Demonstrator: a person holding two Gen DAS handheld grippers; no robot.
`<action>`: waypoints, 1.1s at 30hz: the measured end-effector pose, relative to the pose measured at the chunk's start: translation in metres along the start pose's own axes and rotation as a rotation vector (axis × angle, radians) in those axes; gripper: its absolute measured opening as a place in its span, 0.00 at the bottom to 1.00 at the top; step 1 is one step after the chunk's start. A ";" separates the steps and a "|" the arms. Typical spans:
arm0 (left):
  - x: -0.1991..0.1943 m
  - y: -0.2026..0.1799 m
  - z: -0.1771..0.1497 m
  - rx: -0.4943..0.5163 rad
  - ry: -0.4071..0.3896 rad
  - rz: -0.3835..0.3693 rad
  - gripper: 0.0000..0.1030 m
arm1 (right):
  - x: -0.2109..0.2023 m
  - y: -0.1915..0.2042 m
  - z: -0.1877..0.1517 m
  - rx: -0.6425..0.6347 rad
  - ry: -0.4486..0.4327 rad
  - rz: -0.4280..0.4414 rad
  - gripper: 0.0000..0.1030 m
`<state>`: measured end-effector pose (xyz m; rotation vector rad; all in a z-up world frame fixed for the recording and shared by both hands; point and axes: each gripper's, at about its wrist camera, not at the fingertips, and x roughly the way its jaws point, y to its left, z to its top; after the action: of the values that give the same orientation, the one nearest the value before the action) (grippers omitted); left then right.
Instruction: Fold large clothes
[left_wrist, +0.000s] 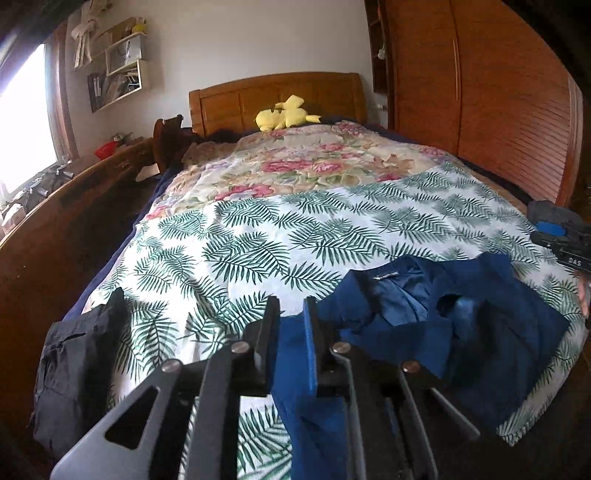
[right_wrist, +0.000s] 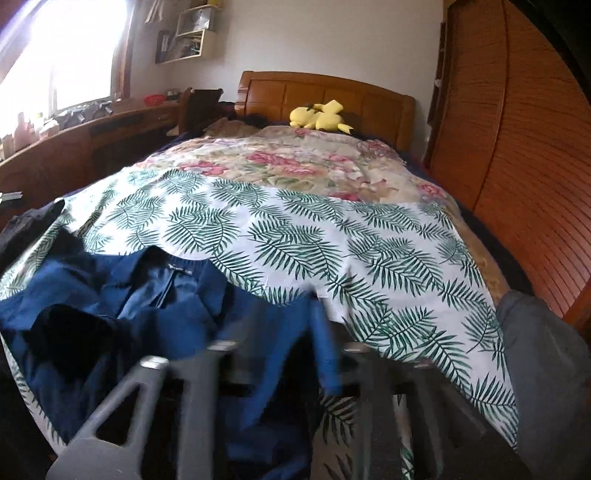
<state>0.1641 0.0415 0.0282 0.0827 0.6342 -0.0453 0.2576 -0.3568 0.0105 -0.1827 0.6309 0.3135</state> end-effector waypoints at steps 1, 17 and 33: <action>-0.006 -0.001 -0.004 -0.007 -0.009 -0.015 0.12 | -0.001 -0.001 -0.001 0.006 0.003 0.008 0.52; 0.001 -0.034 -0.053 0.034 -0.034 -0.130 0.13 | 0.026 0.093 -0.053 -0.170 0.199 0.130 0.52; 0.012 -0.016 -0.078 0.045 -0.050 -0.142 0.13 | 0.058 0.105 -0.010 -0.213 0.244 0.089 0.03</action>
<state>0.1268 0.0327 -0.0421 0.0793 0.5886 -0.1985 0.2607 -0.2479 -0.0398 -0.4017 0.8485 0.4485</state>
